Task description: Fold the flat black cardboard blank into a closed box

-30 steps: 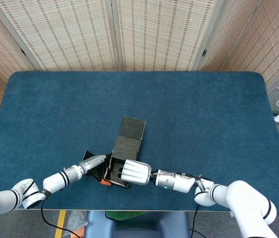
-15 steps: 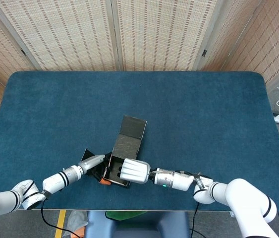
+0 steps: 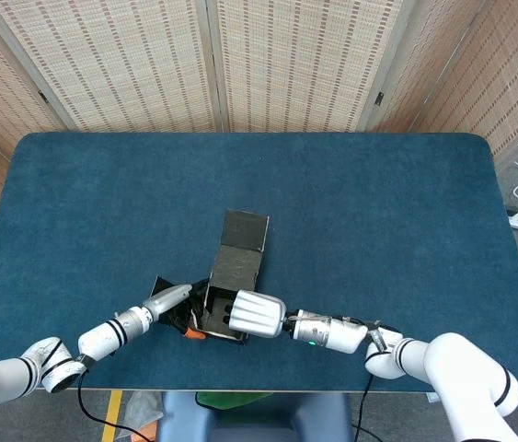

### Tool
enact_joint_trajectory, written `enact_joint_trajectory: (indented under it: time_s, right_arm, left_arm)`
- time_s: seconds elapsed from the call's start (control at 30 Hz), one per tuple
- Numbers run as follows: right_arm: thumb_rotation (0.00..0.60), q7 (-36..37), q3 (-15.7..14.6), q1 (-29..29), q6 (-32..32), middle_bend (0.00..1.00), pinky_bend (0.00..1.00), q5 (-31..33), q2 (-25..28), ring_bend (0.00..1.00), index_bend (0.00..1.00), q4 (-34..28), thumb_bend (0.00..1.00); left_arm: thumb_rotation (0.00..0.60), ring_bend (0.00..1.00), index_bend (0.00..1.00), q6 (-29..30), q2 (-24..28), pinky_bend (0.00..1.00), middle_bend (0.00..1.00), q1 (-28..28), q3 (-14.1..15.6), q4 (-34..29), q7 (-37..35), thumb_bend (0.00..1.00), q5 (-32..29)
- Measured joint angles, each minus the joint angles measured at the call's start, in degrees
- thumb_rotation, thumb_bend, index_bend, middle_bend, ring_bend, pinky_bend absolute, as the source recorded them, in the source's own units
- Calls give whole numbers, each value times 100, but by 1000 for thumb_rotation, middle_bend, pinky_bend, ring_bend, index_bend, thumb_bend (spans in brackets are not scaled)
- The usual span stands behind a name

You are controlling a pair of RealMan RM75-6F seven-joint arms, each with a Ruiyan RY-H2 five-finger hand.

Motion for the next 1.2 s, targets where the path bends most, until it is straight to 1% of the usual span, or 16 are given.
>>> enact_joint_trajectory:
  time_s: [0.1,0.17,0.2,0.27,0.4,0.47,0.6,0.67,0.77,0.83,0.9,1.0,1.1,1.2]
  right_arm:
    - [600,-85,10,-53,-84,165,1000,85,64,744,103,-140,1]
    - [600,-143,16,-85,-149,108,1000,138,104,733,27,-218,0]
    - [600,-172,19,-105,-177,85,1000,165,130,727,6,-267,0]
    - [600,-214,30,-132,-200,59,1000,201,167,719,0,-337,0]
    - [600,-244,105,-198,-137,33,1000,277,266,709,0,-521,0]
    - [600,-251,164,-242,-58,30,1000,327,335,708,0,-631,0]
    - [600,-233,305,-426,104,52,1000,562,596,707,0,-1068,0]
    - [600,-212,352,-560,154,76,1000,737,749,703,0,-1353,0]
    - [600,-144,397,-858,190,105,1000,1154,1029,698,0,-1951,0]
    - [600,-36,395,-1115,182,117,1000,1528,1220,698,0,-2428,0]
    - [600,164,368,-1390,139,125,1000,1951,1376,698,0,-2863,0]
    - [600,630,317,-1699,-21,124,1000,2512,1507,697,0,-3235,0]
    - [600,1199,284,-1935,-245,115,1000,2909,1524,696,0,-3397,0]
    - [600,1734,290,-2102,-535,78,1000,3162,1420,686,0,-3435,0]
  left_arm:
    - [600,332,54,-3,6,407,124,24,-27,-27,80,182,-36]
    - [600,332,40,-10,12,407,110,35,-43,-48,145,181,-53]
    - [600,332,35,-10,17,407,104,40,-49,-60,177,180,-59]
    - [600,332,22,-9,31,406,90,54,-69,-95,258,179,-78]
    - [600,326,0,-14,75,395,27,84,-114,-185,396,180,-136]
    - [600,319,0,-1,106,386,2,109,-134,-226,470,179,-162]
    - [600,303,0,57,226,380,0,176,-170,-354,569,180,-214]
    - [600,265,0,126,322,375,0,229,-188,-426,592,179,-238]
    - [600,169,0,278,483,368,0,332,-216,-535,592,180,-271]
    - [600,128,0,390,579,362,0,406,-240,-598,596,179,-297]
    - [600,83,0,523,685,355,0,501,-277,-681,613,179,-338]
    - [600,51,0,701,787,349,0,637,-353,-798,664,180,-422]
    - [600,39,0,867,842,349,0,775,-448,-924,726,180,-522]
    - [600,29,0,962,879,349,0,877,-543,-1038,757,180,-609]
